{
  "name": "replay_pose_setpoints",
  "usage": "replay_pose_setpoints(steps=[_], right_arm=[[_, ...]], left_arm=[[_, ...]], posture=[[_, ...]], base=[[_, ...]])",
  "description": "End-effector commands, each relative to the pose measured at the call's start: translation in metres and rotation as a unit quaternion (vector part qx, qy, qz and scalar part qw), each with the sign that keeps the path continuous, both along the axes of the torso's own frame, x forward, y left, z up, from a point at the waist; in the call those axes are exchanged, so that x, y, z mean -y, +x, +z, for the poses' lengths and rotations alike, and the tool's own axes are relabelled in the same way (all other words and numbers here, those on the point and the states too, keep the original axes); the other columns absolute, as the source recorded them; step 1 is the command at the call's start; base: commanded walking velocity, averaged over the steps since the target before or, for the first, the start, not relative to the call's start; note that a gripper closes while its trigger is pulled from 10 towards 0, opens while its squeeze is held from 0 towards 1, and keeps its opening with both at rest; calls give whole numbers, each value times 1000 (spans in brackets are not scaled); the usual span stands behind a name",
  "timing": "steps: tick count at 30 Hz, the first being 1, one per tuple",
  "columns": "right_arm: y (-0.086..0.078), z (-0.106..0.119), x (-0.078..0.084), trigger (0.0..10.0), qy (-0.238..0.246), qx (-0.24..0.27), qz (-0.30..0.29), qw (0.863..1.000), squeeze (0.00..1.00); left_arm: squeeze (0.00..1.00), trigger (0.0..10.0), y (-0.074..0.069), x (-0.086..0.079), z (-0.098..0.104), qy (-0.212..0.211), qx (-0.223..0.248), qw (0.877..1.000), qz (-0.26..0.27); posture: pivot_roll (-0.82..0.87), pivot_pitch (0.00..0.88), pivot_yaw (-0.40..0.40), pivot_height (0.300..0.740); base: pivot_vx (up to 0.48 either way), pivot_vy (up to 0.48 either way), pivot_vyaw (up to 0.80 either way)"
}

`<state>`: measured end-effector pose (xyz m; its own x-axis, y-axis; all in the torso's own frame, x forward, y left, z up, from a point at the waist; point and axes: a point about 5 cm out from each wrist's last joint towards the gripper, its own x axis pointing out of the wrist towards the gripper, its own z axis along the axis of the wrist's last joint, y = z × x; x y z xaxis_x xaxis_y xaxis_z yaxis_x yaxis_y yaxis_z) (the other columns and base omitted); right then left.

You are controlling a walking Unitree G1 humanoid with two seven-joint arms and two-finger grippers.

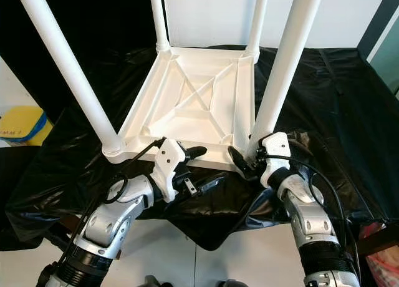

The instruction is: Building children table

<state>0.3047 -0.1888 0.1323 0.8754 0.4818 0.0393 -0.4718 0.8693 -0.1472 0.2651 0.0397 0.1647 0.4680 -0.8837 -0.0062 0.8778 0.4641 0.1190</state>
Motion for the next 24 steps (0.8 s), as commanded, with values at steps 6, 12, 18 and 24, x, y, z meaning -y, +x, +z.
replay_pose_setpoints(steps=[6, 12, 18, 24], right_arm=[[-2, -15, 0, 0, -25, -33, 4, 999, 0], [-1, -20, 6, 10000, -15, -40, -72, 997, 0], [-6, -24, 0, 10000, 23, -55, -159, 985, 0], [-11, -25, -4, 10000, 47, -51, -257, 964, 0]], left_arm=[[0, 10000, 0, -2, 2, -1, -1, 1000, 13], [0, 10000, 0, -2, 2, -1, -1, 1000, 14], [0, 10000, -1, -3, 1, -1, -3, 1000, 14], [0, 10000, -1, -3, 1, -2, -5, 1000, 15]], posture=[[-97, 82, 25, 740], [-99, 88, 26, 740], [-100, 96, 27, 740], [-94, 103, 22, 740]], base=[[0, 0, 0], [0, 0, 0], [0, 0, 0], [0, 0, 0]])
